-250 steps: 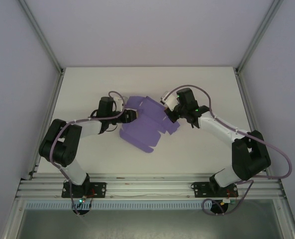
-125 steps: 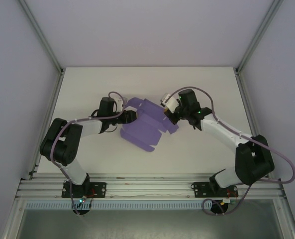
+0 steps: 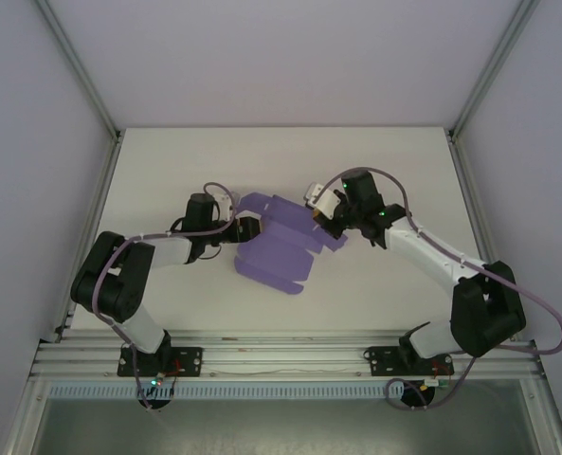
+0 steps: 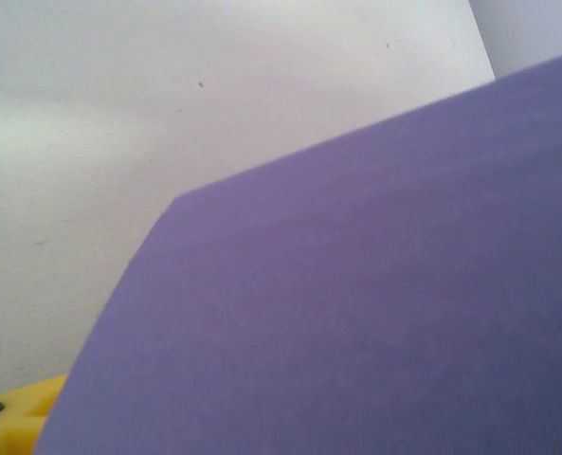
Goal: Assemble paper box
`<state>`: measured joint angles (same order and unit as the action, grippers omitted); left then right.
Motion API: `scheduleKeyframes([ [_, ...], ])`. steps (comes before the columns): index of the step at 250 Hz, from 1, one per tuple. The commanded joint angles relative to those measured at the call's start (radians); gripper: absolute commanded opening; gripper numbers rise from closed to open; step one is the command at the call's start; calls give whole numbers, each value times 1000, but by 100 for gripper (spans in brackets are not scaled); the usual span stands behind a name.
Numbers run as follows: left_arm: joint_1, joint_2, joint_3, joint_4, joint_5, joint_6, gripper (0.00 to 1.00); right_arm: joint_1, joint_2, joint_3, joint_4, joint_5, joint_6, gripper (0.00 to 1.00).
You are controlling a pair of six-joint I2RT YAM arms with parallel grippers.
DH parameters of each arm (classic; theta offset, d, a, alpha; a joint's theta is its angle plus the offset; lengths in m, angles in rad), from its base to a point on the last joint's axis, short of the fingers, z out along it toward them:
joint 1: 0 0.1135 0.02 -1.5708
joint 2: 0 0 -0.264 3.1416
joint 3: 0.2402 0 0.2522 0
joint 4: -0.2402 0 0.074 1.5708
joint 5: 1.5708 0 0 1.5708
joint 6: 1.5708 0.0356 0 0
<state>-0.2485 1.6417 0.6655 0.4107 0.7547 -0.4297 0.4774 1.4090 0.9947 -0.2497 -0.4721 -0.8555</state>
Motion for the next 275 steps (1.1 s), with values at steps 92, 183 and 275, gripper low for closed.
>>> scheduleKeyframes([
  [92, -29, 81, -3, 112, -70, -84, 46, 148, 85, 101, -46, 232, -213, 0],
  [183, -85, 138, 52, -22, -220, -82, 34, 231, 181, 86, 21, 462, -327, 0],
  [275, -152, 173, 113, -122, -339, -145, 24, 306, 217, 30, 100, 602, -414, 0],
])
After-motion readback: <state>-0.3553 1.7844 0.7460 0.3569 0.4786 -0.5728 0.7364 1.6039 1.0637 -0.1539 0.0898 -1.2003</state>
